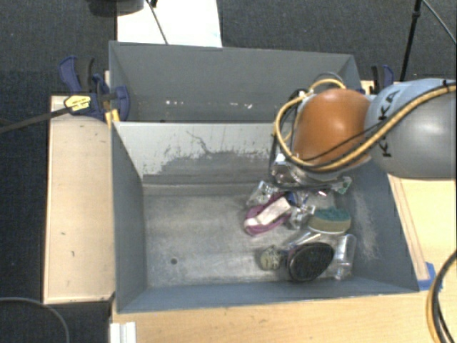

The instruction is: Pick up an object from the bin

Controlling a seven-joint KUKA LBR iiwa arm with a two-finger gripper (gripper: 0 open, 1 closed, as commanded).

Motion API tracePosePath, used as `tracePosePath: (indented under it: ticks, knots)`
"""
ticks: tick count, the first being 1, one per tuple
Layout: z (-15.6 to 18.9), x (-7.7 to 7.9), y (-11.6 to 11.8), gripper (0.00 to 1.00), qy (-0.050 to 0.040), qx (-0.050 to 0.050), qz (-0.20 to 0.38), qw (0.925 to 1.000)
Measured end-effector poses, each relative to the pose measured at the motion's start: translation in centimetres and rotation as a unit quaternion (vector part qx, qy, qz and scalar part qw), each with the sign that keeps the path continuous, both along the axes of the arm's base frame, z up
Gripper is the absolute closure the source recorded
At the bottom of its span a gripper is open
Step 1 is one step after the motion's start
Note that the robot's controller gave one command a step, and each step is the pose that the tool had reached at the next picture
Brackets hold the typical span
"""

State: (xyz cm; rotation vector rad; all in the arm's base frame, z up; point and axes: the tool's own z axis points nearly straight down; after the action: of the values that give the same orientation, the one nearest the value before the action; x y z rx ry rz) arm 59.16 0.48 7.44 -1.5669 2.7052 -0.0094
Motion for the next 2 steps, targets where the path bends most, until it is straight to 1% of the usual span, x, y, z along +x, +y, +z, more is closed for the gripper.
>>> tracePosePath:
  ticks: [1, 2]
  knots:
    - [0.2, 0.1, 0.2, 1.00, -0.0014, 0.002, -0.002, 1.0000]
    - [5.2, 0.3, 0.3, 1.00, 0.0044, 0.000, -0.007, 1.0000]
